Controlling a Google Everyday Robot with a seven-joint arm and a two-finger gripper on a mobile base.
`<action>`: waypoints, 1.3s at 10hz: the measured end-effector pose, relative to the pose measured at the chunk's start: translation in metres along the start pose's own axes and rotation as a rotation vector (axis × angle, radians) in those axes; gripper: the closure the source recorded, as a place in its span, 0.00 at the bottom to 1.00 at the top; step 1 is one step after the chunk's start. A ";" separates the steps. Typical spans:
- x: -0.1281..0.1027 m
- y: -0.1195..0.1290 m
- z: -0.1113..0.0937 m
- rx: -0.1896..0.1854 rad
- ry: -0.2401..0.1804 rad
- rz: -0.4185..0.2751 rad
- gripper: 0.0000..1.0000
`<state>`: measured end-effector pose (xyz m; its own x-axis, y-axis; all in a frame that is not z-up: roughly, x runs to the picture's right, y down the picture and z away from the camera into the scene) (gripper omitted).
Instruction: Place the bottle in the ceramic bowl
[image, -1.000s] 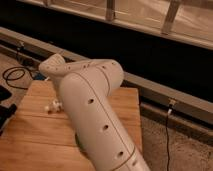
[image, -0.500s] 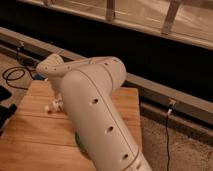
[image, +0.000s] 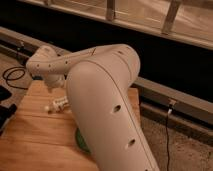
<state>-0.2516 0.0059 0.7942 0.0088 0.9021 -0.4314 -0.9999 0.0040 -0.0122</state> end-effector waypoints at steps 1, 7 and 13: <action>-0.005 0.008 -0.008 -0.010 -0.061 0.000 0.35; -0.026 0.024 0.013 0.035 -0.092 0.074 0.35; -0.029 0.005 0.031 0.084 -0.047 0.140 0.35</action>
<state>-0.2568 -0.0071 0.8348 -0.1288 0.9157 -0.3806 -0.9886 -0.0886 0.1215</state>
